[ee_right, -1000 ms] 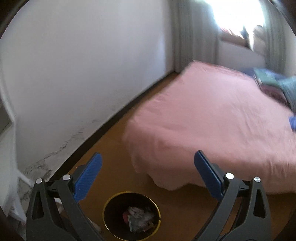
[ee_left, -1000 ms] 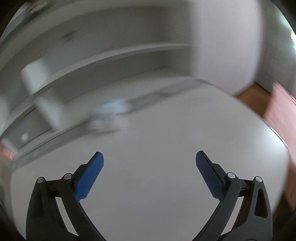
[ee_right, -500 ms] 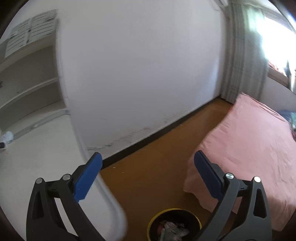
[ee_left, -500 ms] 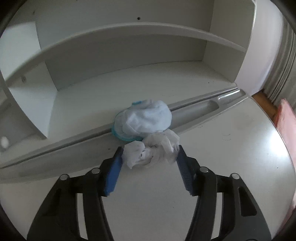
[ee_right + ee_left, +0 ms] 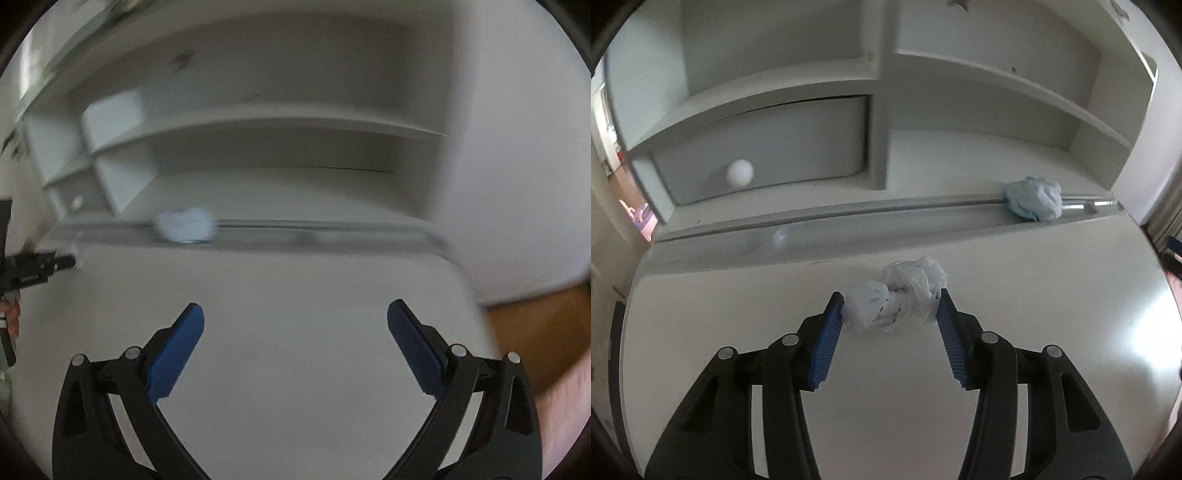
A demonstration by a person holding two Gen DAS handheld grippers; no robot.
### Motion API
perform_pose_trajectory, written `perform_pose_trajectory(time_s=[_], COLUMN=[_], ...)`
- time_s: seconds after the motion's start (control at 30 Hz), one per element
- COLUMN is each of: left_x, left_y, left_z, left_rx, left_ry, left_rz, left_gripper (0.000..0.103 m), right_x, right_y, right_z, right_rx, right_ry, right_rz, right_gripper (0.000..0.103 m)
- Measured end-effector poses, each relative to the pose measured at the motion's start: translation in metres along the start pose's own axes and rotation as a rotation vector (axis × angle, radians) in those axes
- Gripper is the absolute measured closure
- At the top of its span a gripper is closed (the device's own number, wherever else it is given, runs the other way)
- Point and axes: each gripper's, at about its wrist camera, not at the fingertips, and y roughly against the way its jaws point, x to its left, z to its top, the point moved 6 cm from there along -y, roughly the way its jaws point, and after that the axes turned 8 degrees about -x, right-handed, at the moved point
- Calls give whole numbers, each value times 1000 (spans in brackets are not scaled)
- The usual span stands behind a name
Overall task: Collect trash
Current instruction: 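Grasp the crumpled white tissue with left tool while right tool grasps the blue-edged white mask, then carry tissue and mask over the bin and open both tools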
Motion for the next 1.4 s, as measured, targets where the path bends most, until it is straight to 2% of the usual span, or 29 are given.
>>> perform_pose_trajectory(time_s=[0.07,0.17,0.4,0.5,0.57,0.6,0.63,0.67,0.73,0.9,1.07,1.17,1.3,1.4], left_x=[5,2,2,4,4,3,2,2,1,-8,-33,-52,-104,-157], left_y=[-1,-1,-5,-4,-5,-7,-7,-7,-8,-10,2,25,47,63], left_z=[6,7,4,3,1,0,-1,-1,-2,3,8,11,15,18], left_rx=[-17,-20,-5,-2,8,13,17,19,16,6,-16,-39,-74,-102], left_ry=[4,7,20,4,-2,-7,-11,-15,-17,-33,-79,-110,-182,-242], left_rz=[2,-42,-71,-56,-55,-53,-51,-50,-47,-29,-50,-86,-151,-212], left_gripper=[53,53,53,53,52,52,52,52,53,55,55,55,55,55], right_x=[37,74,113,115,117,117,117,118,118,109,84,72,53,21], right_y=[-26,-59,-124,-136,-142,-142,-141,-138,-132,-101,-51,-18,26,68], right_z=[15,37,45,42,39,40,41,42,43,42,33,20,0,-14], right_rx=[11,8,95,116,146,141,132,129,119,93,81,78,67,29], right_ry=[69,91,162,168,153,147,142,136,132,116,72,39,-24,-75], right_rz=[47,109,96,88,114,120,122,129,130,129,127,137,152,111], right_gripper=[7,7,12,30,51,57,68,73,76,76,77,77,77,77])
